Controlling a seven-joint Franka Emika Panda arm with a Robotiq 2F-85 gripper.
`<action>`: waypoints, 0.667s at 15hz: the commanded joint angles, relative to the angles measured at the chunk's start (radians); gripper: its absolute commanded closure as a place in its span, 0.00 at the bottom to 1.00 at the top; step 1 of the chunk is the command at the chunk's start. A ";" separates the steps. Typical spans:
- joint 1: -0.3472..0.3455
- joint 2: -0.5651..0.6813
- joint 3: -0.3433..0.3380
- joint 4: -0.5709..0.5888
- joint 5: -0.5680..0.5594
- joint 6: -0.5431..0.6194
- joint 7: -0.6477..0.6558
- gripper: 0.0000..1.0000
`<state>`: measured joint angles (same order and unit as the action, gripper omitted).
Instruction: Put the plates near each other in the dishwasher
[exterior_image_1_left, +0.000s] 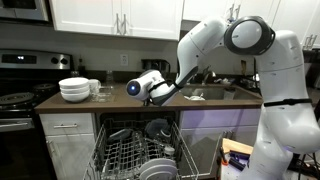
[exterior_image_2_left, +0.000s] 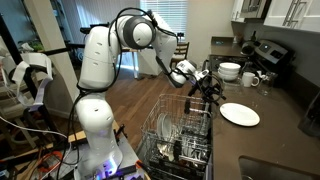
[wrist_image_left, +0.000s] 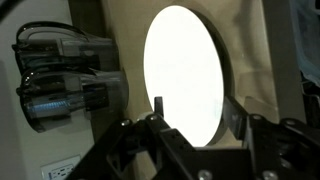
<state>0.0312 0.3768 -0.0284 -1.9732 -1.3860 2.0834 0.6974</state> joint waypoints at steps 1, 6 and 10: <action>-0.011 0.029 0.006 0.040 -0.004 -0.010 -0.016 0.40; -0.015 0.030 0.010 0.043 0.003 0.011 -0.019 0.03; -0.009 0.008 0.024 0.009 0.008 0.033 -0.019 0.00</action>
<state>0.0287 0.3962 -0.0231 -1.9507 -1.3833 2.0917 0.6972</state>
